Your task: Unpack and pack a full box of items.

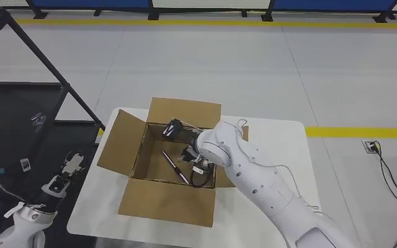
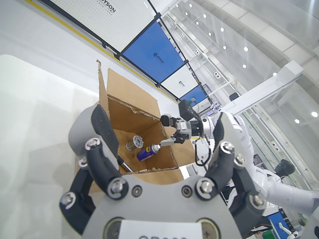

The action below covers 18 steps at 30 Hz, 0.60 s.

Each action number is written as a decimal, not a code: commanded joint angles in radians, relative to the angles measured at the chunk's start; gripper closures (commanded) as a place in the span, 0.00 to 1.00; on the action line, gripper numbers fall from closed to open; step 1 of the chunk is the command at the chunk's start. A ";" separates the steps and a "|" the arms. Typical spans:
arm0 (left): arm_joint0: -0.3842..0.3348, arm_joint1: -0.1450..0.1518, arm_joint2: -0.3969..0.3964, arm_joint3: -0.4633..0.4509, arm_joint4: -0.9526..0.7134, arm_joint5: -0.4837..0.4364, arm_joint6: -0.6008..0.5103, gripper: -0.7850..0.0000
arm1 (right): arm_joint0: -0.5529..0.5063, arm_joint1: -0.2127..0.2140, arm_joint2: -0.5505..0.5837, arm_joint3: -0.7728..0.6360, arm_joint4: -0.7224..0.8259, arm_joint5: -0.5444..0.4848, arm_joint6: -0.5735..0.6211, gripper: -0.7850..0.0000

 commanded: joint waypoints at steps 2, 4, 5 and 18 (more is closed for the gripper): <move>0.000 0.000 -0.001 0.000 0.000 0.001 -0.001 0.00 | -0.005 0.001 0.005 -0.014 -0.002 0.000 -0.002 0.00; 0.000 0.000 -0.001 0.000 0.000 0.001 -0.001 0.00 | -0.005 0.001 0.005 -0.014 -0.002 0.000 -0.002 0.00; 0.000 0.000 -0.001 0.000 0.000 0.001 -0.001 0.00 | -0.005 0.001 0.005 -0.014 -0.002 0.000 -0.002 0.00; -0.004 0.000 0.060 -0.036 0.064 0.026 0.006 0.00 | 0.037 -0.047 -0.069 0.165 0.052 -0.020 -0.059 0.00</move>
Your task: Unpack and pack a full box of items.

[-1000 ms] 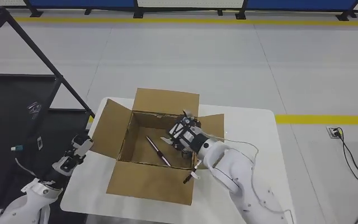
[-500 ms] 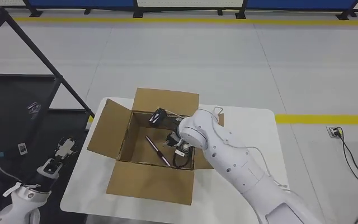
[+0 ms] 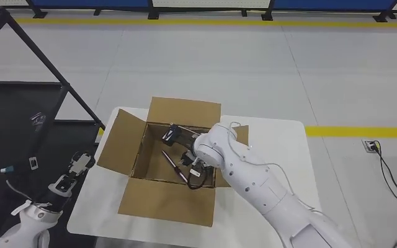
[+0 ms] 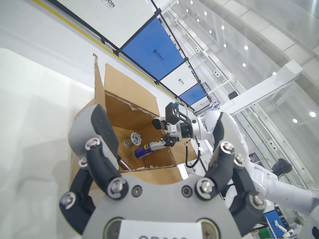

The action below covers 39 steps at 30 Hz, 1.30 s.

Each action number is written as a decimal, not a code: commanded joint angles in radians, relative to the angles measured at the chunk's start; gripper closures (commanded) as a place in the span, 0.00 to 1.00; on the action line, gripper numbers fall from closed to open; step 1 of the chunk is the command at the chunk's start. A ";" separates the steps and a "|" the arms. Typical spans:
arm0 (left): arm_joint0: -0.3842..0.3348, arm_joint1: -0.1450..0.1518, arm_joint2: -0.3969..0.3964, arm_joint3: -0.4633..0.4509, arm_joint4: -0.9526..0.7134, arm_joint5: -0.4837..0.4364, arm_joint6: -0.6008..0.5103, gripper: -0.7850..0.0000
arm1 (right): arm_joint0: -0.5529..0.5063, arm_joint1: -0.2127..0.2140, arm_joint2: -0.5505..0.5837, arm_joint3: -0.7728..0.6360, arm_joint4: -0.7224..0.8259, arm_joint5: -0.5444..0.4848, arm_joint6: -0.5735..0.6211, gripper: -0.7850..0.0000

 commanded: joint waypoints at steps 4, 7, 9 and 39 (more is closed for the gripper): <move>-0.010 -0.001 0.052 -0.020 0.046 0.004 0.021 0.00 | 0.061 -0.048 -0.052 0.191 0.031 0.006 -0.060 0.00; -0.011 -0.001 0.073 -0.025 0.057 0.008 0.024 0.00 | 0.085 -0.075 -0.068 0.303 0.059 -0.017 -0.118 0.00; -0.012 0.000 0.082 -0.025 0.066 0.011 0.021 0.00 | 0.100 -0.092 -0.078 0.368 0.068 -0.018 -0.144 0.00; 0.008 0.011 0.095 -0.022 0.049 0.004 0.031 0.00 | 0.179 -0.268 -0.138 0.715 0.087 0.135 -0.218 0.37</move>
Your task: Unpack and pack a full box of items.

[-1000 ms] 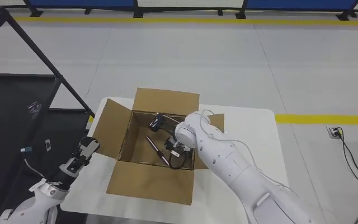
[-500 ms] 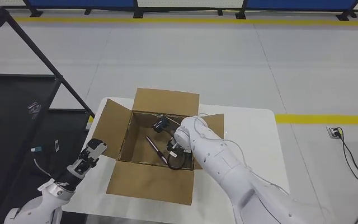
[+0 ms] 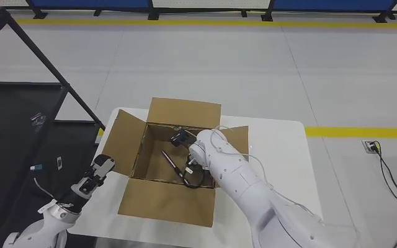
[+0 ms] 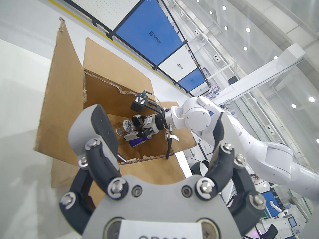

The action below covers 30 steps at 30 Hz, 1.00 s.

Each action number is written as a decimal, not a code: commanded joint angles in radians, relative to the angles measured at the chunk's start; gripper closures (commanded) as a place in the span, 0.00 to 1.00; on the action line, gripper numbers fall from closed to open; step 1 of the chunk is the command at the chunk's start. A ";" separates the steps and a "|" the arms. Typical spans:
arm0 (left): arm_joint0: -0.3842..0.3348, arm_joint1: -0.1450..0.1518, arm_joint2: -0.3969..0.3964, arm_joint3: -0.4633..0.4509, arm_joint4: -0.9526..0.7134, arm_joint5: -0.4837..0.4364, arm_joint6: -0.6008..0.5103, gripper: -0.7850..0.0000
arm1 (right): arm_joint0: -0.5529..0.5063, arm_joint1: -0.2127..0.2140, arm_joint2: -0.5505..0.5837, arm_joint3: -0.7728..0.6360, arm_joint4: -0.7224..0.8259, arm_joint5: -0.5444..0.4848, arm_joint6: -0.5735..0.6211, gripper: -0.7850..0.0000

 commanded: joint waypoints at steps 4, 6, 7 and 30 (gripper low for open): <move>0.001 0.002 0.000 0.000 -0.005 0.000 -0.003 0.00 | -0.002 -0.012 -0.004 0.014 -0.013 0.023 -0.017 0.29; 0.001 0.003 -0.001 0.000 -0.004 0.000 -0.004 0.00 | -0.002 -0.016 -0.005 0.018 -0.015 0.009 -0.015 0.24; 0.001 0.003 -0.001 0.000 -0.003 0.000 -0.004 0.00 | -0.002 -0.018 -0.006 0.018 -0.019 -0.008 -0.018 0.24; -0.020 0.013 0.022 0.010 0.010 0.010 -0.019 0.00 | 0.091 -0.008 -0.023 0.021 -0.101 -0.334 0.111 0.00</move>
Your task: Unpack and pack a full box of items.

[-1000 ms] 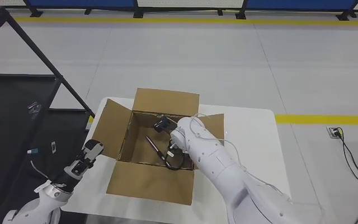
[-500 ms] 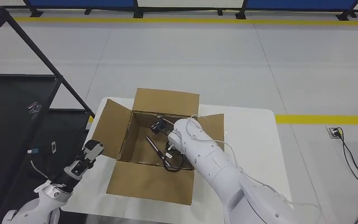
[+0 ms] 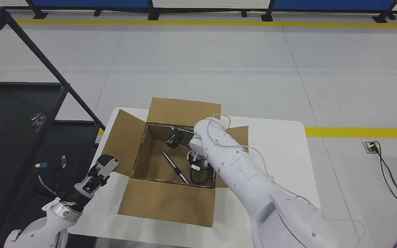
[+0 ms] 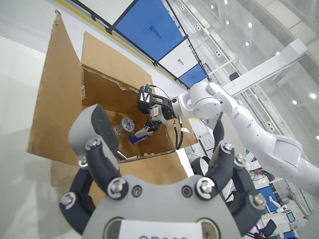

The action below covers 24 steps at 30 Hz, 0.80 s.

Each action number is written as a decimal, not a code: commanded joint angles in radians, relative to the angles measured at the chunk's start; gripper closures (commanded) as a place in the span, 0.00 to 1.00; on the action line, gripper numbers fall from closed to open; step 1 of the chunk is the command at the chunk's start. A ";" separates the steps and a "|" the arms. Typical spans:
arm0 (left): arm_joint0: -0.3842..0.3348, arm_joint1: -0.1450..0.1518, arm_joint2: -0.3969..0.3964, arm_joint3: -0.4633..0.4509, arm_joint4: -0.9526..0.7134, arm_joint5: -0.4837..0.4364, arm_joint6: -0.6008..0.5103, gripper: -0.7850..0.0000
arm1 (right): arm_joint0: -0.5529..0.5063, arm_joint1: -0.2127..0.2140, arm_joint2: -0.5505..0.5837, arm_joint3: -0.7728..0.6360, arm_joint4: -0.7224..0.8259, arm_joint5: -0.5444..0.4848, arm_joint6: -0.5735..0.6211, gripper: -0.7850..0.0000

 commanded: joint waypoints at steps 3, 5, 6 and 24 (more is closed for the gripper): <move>-0.004 0.002 0.002 0.001 0.000 0.002 0.000 0.00 | 0.004 0.004 0.002 -0.010 0.001 -0.044 0.030 0.00; -0.006 0.002 0.003 0.001 0.000 0.003 -0.001 0.00 | 0.000 0.004 0.001 -0.011 -0.002 -0.048 0.057 0.00; -0.006 0.003 0.004 0.002 0.000 0.003 -0.001 0.00 | -0.002 0.004 0.002 -0.013 -0.001 -0.048 0.068 0.00; -0.024 0.008 0.034 0.004 0.019 0.014 0.007 0.00 | -0.033 0.014 0.004 -0.023 -0.009 -0.054 0.173 0.01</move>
